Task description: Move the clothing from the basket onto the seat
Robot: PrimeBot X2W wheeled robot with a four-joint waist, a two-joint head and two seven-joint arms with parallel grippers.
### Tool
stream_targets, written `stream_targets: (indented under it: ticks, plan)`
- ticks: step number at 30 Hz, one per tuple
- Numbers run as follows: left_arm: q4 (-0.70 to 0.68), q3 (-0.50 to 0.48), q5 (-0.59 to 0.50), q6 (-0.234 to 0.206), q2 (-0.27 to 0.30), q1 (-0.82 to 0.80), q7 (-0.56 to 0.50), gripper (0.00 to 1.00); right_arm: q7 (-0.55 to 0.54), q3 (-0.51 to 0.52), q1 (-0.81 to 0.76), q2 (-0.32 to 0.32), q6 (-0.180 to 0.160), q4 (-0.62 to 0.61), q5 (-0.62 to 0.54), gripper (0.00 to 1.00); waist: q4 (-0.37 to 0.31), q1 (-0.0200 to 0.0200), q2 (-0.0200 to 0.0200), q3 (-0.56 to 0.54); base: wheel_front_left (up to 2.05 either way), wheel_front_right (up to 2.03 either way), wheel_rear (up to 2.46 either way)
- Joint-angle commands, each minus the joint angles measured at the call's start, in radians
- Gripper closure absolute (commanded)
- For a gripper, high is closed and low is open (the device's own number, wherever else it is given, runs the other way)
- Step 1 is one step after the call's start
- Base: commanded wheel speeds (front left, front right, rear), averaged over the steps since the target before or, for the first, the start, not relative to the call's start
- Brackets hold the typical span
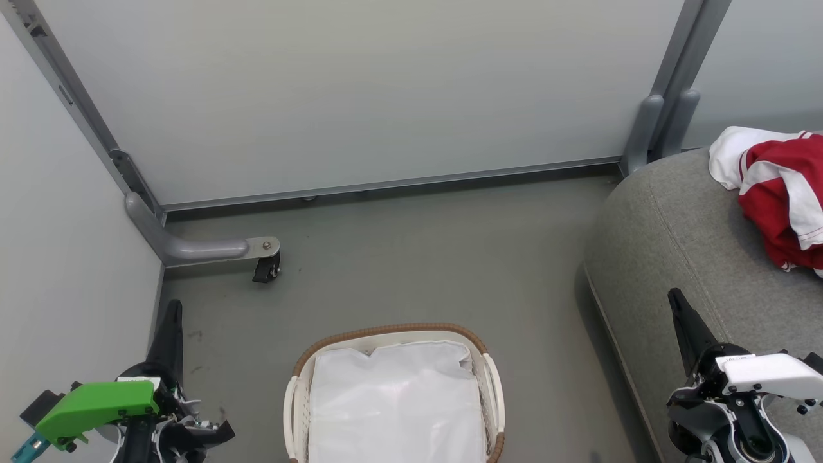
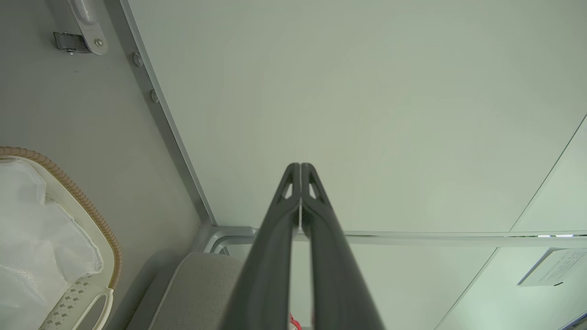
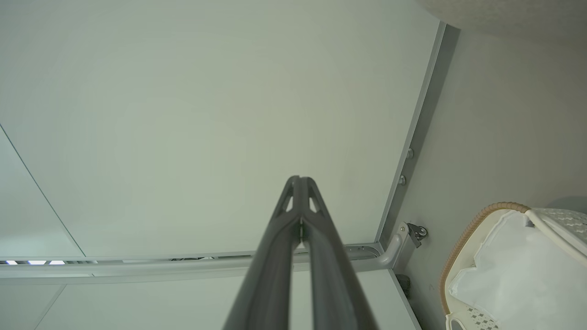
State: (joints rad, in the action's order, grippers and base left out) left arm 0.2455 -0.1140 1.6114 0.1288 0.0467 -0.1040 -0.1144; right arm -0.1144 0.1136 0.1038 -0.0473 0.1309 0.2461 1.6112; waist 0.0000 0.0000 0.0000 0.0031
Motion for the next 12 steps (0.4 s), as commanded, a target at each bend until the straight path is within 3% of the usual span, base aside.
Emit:
stream_targets:
  ticks: [1, 12]
  plan:
    - [-0.002, -0.002, 0.003, 0.004, 0.007, -0.010, -0.003, 1.00, -0.003, 0.002, 0.009, -0.006, 0.000, -0.004, 0.003, 1.00, 0.000, 0.0000, 0.0000, 0.000, 0.00, 0.00, 0.00]
    - [-0.002, -0.002, 0.003, 0.004, 0.007, -0.010, -0.003, 1.00, -0.003, 0.002, 0.009, -0.006, 0.000, -0.004, 0.003, 1.00, 0.000, 0.0000, 0.0000, 0.000, 0.00, 0.00, 0.00]
